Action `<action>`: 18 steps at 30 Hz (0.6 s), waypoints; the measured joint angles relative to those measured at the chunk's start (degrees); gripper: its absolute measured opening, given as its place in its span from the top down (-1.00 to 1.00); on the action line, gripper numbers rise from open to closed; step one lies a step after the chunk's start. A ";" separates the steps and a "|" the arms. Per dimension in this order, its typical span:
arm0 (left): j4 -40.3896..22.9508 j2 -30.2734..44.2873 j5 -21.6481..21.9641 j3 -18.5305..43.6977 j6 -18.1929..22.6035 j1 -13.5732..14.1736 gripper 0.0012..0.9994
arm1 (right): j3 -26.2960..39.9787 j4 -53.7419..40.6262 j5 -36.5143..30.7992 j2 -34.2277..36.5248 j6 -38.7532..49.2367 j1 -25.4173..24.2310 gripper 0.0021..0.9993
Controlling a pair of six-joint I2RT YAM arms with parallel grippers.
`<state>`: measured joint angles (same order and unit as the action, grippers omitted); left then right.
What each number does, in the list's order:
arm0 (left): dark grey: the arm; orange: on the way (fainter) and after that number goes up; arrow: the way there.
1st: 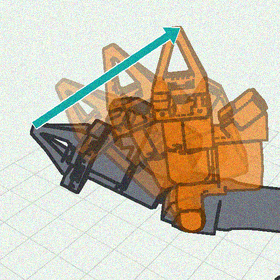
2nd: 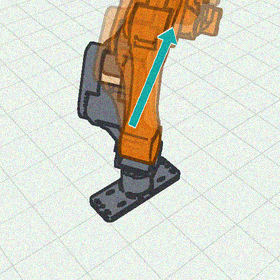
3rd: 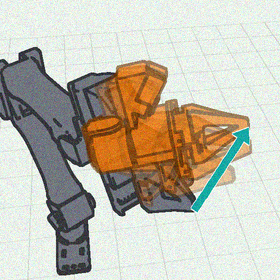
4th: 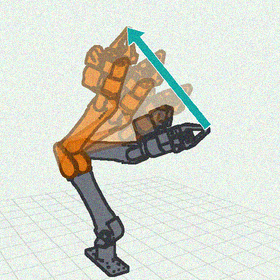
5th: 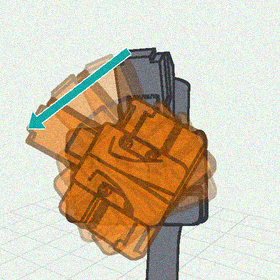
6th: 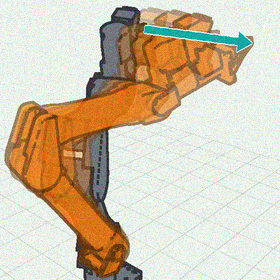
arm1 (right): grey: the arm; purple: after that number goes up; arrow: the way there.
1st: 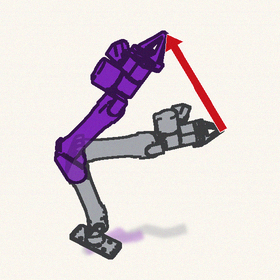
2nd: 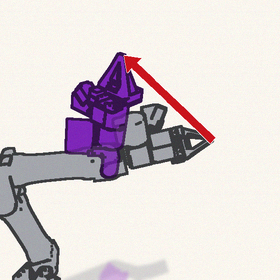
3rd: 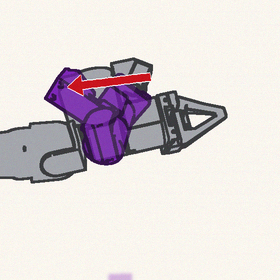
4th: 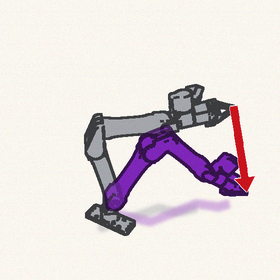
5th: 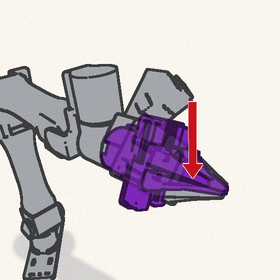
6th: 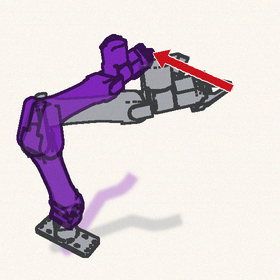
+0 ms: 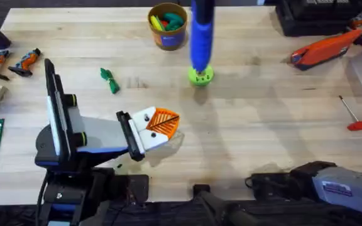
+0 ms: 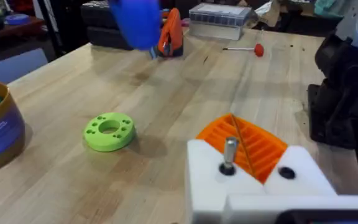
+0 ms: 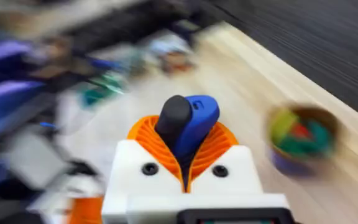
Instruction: Pick up the gripper from the table and insert it into the empty holder that is missing its gripper. Then pick up a screw, insert it into the mounting hole, and use the screwdriver to tighten it. Finally, clean up the table by picking up the vegetable and placing it into the bucket.
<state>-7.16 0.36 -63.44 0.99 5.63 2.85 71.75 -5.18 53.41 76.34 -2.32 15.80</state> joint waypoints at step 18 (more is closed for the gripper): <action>0.00 -0.01 0.00 0.00 0.00 0.00 0.99 | 0.00 -32.80 -44.26 12.53 68.45 -3.33 0.94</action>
<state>-7.16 0.35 -63.44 0.99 5.63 2.85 71.75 -37.98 9.15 88.87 66.13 12.47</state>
